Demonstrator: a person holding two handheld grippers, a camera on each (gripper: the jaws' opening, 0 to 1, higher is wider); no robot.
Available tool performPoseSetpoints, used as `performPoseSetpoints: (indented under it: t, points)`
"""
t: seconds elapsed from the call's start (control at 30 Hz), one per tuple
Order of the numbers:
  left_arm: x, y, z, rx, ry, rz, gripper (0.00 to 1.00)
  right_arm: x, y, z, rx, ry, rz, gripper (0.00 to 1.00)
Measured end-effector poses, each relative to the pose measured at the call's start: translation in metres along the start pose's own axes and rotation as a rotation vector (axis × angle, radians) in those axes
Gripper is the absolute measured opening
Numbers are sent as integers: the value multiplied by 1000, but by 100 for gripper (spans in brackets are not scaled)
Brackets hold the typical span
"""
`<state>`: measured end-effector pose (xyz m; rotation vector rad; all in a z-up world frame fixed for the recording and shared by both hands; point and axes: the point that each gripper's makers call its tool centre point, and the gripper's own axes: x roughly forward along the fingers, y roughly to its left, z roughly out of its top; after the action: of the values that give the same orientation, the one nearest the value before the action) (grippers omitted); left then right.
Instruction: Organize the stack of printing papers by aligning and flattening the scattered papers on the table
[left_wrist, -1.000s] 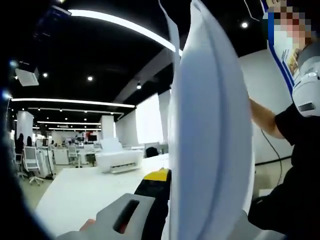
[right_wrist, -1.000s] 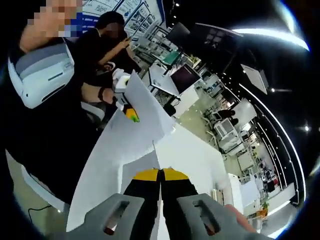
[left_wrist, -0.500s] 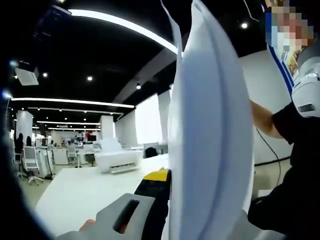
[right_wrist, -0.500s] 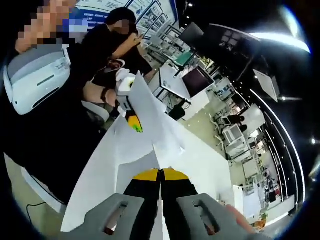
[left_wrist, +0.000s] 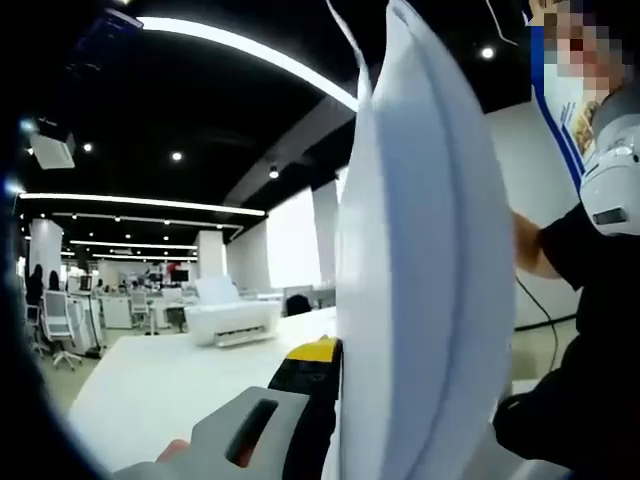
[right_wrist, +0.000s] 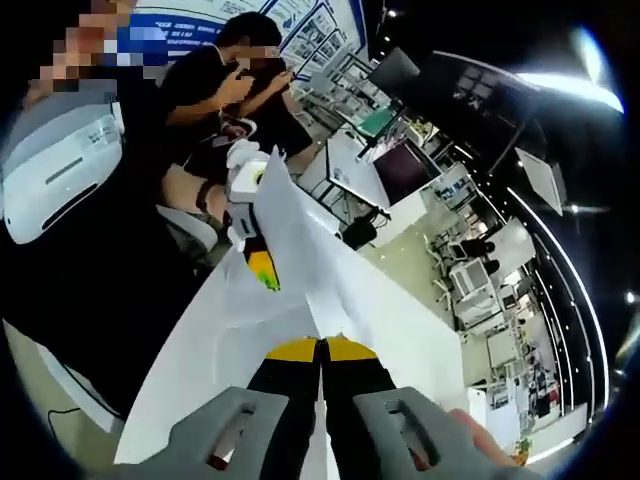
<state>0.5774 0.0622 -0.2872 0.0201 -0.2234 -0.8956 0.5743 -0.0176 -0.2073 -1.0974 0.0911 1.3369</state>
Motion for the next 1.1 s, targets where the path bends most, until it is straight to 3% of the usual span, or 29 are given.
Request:
performPoseSetpoints:
  t: [0.33,0.63,1.1]
  points:
    - [1,1,1,2,-3,2,11,5,-1,1,-4,4,-3,0]
    - [3,-3,-4,-5,17,-16,19,11,-2,12,-24,-12,-4,0]
    - [4,-6,-4,1,19,-25,19,22,7,35,-58,-53,22,0]
